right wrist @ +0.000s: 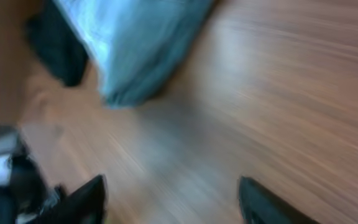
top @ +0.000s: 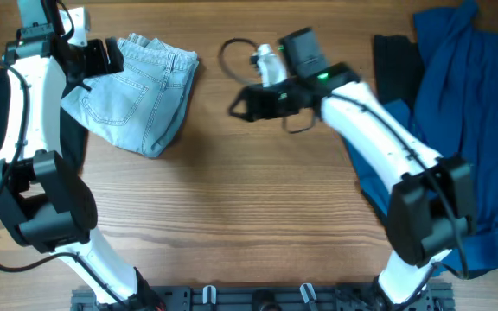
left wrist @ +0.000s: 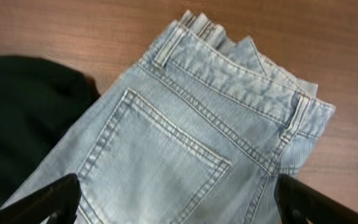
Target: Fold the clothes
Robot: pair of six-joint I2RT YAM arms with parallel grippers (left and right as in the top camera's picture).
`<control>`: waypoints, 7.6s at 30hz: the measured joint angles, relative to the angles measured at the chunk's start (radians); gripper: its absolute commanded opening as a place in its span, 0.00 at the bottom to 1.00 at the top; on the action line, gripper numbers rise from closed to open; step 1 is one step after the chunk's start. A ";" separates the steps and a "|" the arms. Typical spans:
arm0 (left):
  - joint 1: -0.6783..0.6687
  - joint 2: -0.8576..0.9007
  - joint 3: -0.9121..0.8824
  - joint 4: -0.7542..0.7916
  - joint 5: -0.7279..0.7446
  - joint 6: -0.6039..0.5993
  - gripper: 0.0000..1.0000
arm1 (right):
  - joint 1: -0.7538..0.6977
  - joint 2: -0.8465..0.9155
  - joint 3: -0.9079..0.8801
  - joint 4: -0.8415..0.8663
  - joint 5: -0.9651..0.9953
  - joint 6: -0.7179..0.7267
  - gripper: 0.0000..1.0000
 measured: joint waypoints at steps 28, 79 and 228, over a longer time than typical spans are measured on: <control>-0.050 0.143 -0.091 -0.063 0.067 -0.111 0.96 | 0.254 0.499 0.139 0.640 0.076 0.449 0.18; -0.002 0.201 -0.152 -0.156 0.326 -0.145 0.90 | -0.389 -0.060 0.140 -0.426 0.339 -0.007 0.14; -0.342 -1.219 -1.027 0.144 -0.051 -0.201 1.00 | -0.461 -1.894 -1.507 0.618 0.400 -0.515 1.00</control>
